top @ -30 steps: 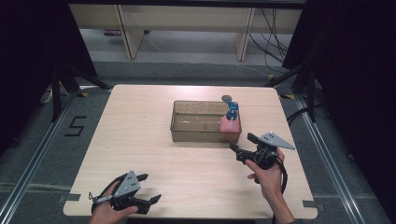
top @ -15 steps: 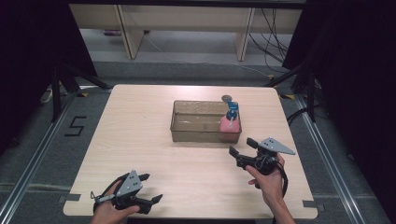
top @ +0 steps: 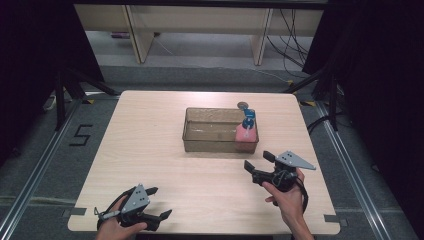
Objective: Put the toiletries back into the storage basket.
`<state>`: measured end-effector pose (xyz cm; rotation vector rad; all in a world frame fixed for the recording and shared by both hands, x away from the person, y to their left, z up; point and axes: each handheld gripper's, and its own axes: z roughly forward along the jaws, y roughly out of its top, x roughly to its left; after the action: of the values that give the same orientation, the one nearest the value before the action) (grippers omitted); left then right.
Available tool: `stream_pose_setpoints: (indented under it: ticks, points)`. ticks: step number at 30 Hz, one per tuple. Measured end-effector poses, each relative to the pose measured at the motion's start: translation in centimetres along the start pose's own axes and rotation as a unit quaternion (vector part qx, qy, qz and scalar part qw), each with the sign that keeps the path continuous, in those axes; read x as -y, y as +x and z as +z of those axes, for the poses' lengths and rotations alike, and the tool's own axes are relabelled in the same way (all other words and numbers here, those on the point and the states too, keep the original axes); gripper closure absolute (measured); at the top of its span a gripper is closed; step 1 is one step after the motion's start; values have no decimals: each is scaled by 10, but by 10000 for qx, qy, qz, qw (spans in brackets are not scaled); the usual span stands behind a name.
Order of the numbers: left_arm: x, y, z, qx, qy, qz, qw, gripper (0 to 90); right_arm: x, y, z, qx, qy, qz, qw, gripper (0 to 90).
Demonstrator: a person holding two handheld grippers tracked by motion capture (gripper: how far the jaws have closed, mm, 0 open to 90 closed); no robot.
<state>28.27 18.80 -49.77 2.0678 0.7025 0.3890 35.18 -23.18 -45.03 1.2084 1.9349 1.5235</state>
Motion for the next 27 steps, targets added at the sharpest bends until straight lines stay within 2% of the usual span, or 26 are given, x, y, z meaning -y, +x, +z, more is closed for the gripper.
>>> stream_pose_setpoints:
  ticks: [1, 2, 3, 4, 5, 6, 7, 8, 9, 11, 12, 14, 15, 16, 17, 18, 19, 20, 21, 24, 25, 26, 27]
  points:
    - [0, 0, 0, -1, -19, -13, 10000, 151, 1, 2, -1, 8, 18, 102, 9999, 166]
    - [-1, -1, 0, 3, -35, -12, 10000, 151, 1, 3, -4, 54, 81, 111, 9999, 165]
    - [-1, -1, 1, 19, -75, -39, 10000, 151, 2, 2, -5, 43, 74, 9, 10000, 166]
    - [-1, -2, 1, 47, -84, -48, 9999, 151, 3, 2, -5, -28, 71, 37, 10000, 165]
    - [-1, -2, 1, 25, -94, -41, 9999, 151, 4, 5, -8, -23, 88, 232, 9997, 166]
    - [-1, 0, -1, -28, 62, 119, 9999, 151, 4, 2, -9, 20, 55, 69, 10000, 166]
    - [-1, -1, 0, -8, -14, 37, 10000, 151, 5, 2, -10, 34, 66, 24, 10000, 166]
    - [-1, -2, 1, 5, -52, -19, 10000, 151, 6, 3, -11, 30, 72, 95, 9999, 166]
    - [0, -1, 1, 4, -9, 29, 10000, 151, 7, 4, -12, 0, 86, 208, 9997, 166]
    - [0, -1, 1, 18, -52, -20, 10000, 151, 8, 2, -13, -14, 4, 49, 10000, 167]
    - [0, -1, 1, 19, -52, -15, 10000, 151, 9, 3, -15, -3, 48, 144, 9999, 167]
    - [-1, -2, 1, 28, -97, -56, 9999, 151, 10, 1, -16, -43, 92, 120, 9999, 167]
    - [-1, -2, 1, 28, -92, -52, 9999, 151, 10, 1, -18, 67, 129, 48, 9999, 167]
    - [-1, -2, 1, 23, -55, -14, 10000, 151, 12, 2, -18, 56, 117, 126, 9998, 167]
    - [-1, -2, 1, 21, -55, -22, 10000, 151, 12, 1, -19, 44, 112, 71, 9999, 167]
    - [-1, -1, 1, 22, -59, -23, 10000, 151, 13, 3, -20, 34, 138, 181, 9997, 167]
    - [-1, -1, 1, 21, -60, -26, 10000, 151, 13, 1, -21, 14, 114, 35, 9999, 167]
    - [-1, -1, 1, 20, -60, -22, 10000, 151, 14, 4, -22, -5, 117, 258, 9996, 167]
    - [-1, -1, 1, 23, -63, -27, 10000, 151, 15, 2, -23, 11, 150, 97, 9998, 167]
    - [-1, -1, 1, 25, -58, -27, 10000, 151, 17, 4, -25, -58, 165, 118, 9998, 167]
    - [-1, -1, 1, 23, -58, -22, 10000, 151, 18, 5, -25, -99, 111, 192, 9997, 167]
    - [-1, -1, 1, 25, -60, -21, 10000, 151, 19, 4, -25, -60, 50, 53, 10000, 167]
    - [-1, -1, 1, 25, -58, -20, 10000, 151, 19, 7, -27, -39, 199, 145, 9997, 167]
